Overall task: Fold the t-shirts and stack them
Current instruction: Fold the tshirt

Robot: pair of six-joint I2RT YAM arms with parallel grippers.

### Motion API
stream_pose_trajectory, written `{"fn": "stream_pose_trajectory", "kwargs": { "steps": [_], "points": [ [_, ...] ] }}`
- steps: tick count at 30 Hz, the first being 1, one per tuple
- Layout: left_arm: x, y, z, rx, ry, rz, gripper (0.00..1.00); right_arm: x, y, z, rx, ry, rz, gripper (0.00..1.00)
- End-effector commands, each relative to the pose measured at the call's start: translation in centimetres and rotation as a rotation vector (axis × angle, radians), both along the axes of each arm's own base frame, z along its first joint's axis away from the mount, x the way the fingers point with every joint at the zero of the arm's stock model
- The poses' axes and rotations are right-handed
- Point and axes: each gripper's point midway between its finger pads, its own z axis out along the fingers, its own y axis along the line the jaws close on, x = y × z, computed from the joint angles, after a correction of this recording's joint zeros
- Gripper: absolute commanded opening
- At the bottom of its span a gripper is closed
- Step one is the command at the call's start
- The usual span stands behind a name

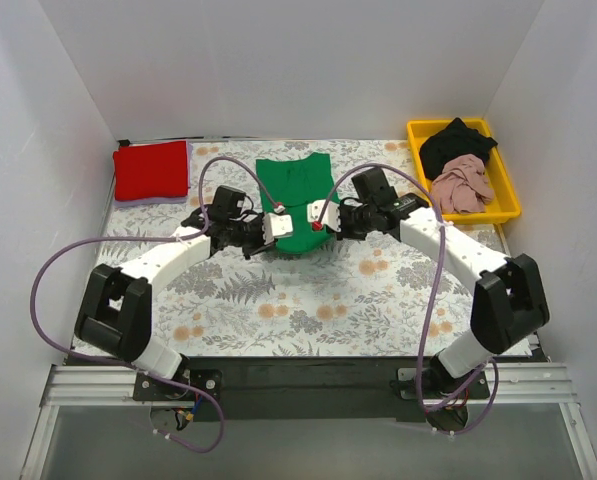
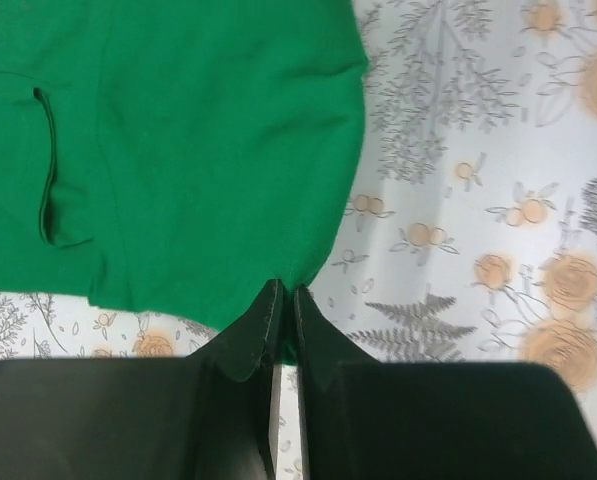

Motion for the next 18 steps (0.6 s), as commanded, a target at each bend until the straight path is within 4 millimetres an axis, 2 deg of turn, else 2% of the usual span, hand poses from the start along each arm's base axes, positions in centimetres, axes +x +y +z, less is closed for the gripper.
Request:
{"fn": "stream_pose_trajectory", "kwargs": {
  "steps": [1, 4, 5, 7, 8, 10, 11, 13, 14, 16, 18],
  "points": [
    [-2.4, 0.2, 2.8, -0.029, 0.007, -0.052, 0.00, -2.9, -0.1, 3.1, 0.045, 0.057, 0.026, 0.01],
    [-5.1, 0.4, 3.8, -0.034, 0.014, -0.119, 0.00, -5.8, -0.5, 2.6, 0.017, 0.070, 0.061, 0.01],
    [-6.7, 0.6, 3.6, -0.017, 0.061, -0.142, 0.00, -7.8, -0.6, 2.9, 0.014, 0.081, 0.089, 0.01],
    [-8.6, 0.7, 5.1, -0.037, 0.072, -0.174, 0.00, -10.4, -1.0, 3.1, 0.003, 0.115, 0.113, 0.01],
    [-10.4, 0.9, 5.4, -0.050, 0.123, -0.195, 0.00, -12.2, -0.7, 4.4, 0.026, 0.092, 0.153, 0.01],
    [-12.2, 1.1, 7.3, -0.083, 0.122, -0.210, 0.00, -14.4, -1.3, 4.7, 0.015, 0.103, 0.186, 0.01],
    [-13.5, 1.4, 7.6, -0.089, 0.161, -0.215, 0.00, -15.5, -1.2, 5.7, 0.034, 0.083, 0.206, 0.01],
    [-14.0, 1.5, 9.7, -0.118, 0.135, -0.203, 0.00, -15.5, -1.1, 7.6, 0.059, 0.063, 0.202, 0.01],
    [-14.2, 1.5, 10.4, -0.131, 0.160, -0.173, 0.00, -15.1, -1.4, 7.6, 0.041, 0.069, 0.184, 0.01],
    [-13.5, 1.7, 10.6, -0.116, 0.158, -0.138, 0.00, -14.2, -0.9, 9.2, 0.059, 0.055, 0.181, 0.01],
    [-11.8, 1.7, 10.1, -0.082, 0.147, -0.095, 0.00, -12.7, -0.8, 9.0, 0.057, 0.068, 0.167, 0.01]
  ]
}}
